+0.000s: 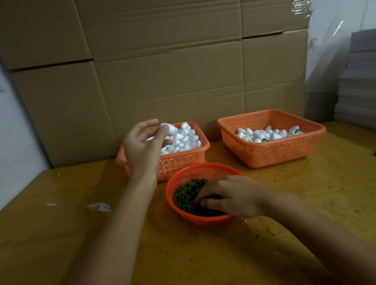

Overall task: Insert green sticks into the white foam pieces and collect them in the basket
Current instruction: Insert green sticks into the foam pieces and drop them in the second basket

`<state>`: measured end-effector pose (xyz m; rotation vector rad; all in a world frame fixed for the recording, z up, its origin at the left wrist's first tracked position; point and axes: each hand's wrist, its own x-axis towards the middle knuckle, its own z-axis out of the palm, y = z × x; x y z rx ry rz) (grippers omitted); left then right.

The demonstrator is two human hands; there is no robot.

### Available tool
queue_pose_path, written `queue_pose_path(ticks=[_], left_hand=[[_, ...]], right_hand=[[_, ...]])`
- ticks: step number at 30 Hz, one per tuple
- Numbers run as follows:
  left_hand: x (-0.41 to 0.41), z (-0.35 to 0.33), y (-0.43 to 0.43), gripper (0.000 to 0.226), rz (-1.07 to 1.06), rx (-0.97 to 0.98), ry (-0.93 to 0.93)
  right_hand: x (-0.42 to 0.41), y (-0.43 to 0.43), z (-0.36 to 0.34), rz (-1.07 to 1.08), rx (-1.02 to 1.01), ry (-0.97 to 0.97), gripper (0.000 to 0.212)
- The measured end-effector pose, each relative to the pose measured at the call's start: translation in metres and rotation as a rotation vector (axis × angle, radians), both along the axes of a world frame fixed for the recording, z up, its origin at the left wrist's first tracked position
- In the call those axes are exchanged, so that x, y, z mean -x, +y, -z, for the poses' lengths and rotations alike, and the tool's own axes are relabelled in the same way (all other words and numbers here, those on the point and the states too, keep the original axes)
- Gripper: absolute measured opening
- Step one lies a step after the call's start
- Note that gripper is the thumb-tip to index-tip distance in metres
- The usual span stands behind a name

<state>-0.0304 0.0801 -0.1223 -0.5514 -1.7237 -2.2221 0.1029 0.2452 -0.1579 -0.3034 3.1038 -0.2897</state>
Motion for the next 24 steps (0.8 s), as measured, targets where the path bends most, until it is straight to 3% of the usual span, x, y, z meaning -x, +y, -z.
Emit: queue_pose_path(ticks=[8,24], left_hand=[[-0.028,0.031,0.000,0.025,0.503,-0.169,-0.196],[-0.035,0.037,-0.012,0.026,0.597,-0.063,-0.158]], right_hand=[[0.000,-0.002,0.005,0.014,-0.014,0.069,0.040],[-0.002,-0.002,-0.002,0.034,0.020,0.019,0.033]])
